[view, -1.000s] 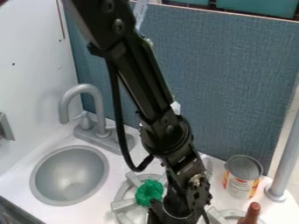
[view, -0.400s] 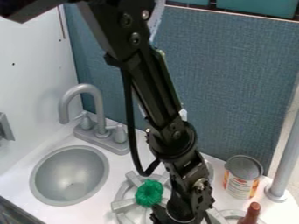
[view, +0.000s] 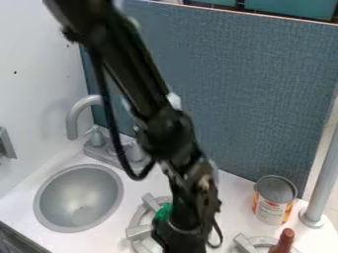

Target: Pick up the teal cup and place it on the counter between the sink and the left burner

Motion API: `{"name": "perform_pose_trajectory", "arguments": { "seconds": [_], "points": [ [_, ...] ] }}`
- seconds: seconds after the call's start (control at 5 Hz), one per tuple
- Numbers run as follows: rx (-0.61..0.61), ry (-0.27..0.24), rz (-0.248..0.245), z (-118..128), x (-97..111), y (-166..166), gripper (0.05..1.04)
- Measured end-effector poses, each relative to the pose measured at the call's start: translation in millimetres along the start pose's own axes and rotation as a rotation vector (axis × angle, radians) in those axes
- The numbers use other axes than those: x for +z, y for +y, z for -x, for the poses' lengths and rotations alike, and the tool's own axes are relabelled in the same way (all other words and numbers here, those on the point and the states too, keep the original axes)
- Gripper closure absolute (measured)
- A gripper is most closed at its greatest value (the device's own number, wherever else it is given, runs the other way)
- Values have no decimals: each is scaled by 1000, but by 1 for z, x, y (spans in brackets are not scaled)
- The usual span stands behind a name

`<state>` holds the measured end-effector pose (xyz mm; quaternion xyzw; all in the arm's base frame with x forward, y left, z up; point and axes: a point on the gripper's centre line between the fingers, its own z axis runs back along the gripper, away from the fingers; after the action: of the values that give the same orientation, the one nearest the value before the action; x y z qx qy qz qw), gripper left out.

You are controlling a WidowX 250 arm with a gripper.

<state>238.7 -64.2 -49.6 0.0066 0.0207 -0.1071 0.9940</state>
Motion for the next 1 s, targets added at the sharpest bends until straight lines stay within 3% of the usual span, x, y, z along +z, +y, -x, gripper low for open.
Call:
{"name": "perform_pose_trajectory", "arguments": {
  "seconds": [0.2, 0.4, 0.6, 1.0],
  "points": [
    [209, -63, -38, 19, 29, 39, 980],
    [381, -82, -97, 35, 28, 83, 980],
    [458, -93, -103, 36, 23, 110, 980],
    [493, -45, -72, 35, -11, 143, 980]
  ]
}}
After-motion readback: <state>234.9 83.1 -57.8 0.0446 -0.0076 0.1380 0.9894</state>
